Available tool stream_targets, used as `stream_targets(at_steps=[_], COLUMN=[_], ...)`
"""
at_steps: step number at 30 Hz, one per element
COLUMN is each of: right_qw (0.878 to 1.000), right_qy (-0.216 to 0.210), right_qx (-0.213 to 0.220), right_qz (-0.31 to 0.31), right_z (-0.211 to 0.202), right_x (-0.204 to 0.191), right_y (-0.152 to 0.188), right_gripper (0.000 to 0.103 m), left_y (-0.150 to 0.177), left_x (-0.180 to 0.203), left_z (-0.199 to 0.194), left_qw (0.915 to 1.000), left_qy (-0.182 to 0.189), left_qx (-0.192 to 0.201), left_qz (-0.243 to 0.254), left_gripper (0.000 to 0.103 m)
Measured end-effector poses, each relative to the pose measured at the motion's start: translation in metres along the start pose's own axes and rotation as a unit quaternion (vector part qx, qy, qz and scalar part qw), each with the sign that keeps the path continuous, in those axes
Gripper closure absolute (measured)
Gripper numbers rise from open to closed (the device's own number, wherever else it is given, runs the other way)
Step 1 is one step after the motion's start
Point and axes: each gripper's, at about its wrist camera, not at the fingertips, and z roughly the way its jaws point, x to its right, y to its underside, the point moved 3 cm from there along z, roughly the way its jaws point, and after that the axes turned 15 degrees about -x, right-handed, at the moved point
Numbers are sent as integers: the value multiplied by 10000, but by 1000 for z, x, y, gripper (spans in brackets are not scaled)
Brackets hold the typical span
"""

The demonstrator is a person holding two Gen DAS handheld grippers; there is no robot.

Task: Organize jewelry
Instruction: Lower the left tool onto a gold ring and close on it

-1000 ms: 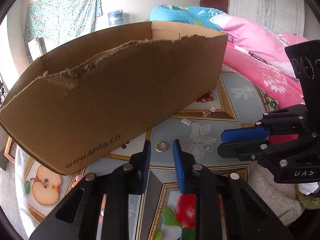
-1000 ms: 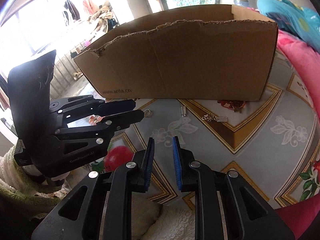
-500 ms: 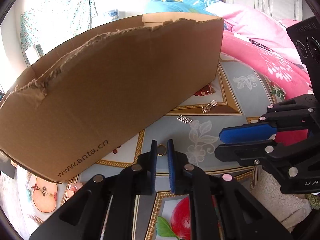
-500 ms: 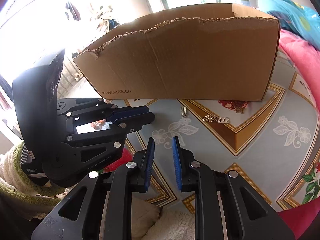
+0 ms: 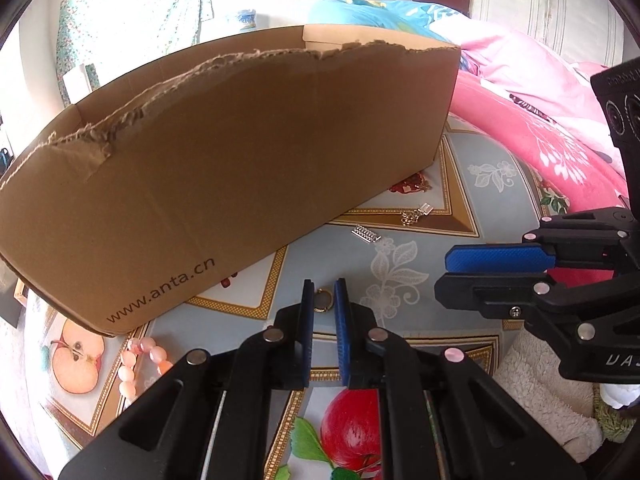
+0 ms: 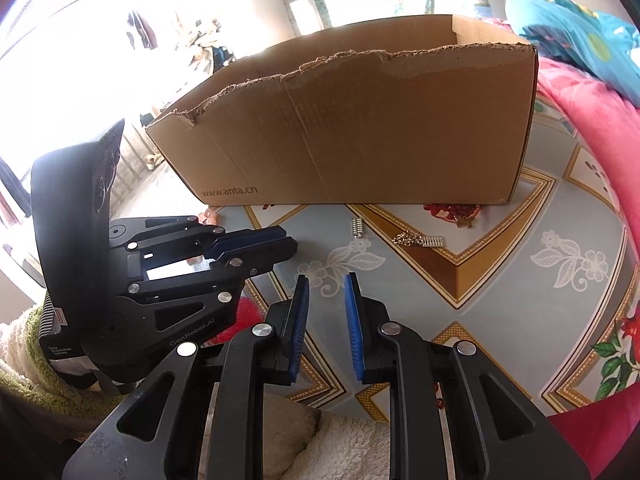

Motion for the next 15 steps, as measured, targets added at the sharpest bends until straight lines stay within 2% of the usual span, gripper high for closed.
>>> stream_targets(at_steps=[6, 13, 15], right_qw=[10000, 9999, 9999], right_qy=[-35, -69, -73], right_qx=[21, 68, 70], right_qz=[41, 79, 72], right_z=[-2, -5, -6], right_x=[2, 4, 3], right_y=[3, 5, 7], right_gripper=[84, 84, 84], left_y=[4, 6, 6], left_x=[-2, -13, -17], left_z=[-3, -13, -17], left_qw=[9997, 9989, 9987], left_qy=[105, 145, 87], left_qx=[-15, 158, 178], left_qz=[-240, -413, -475], left_gripper=[93, 92, 88])
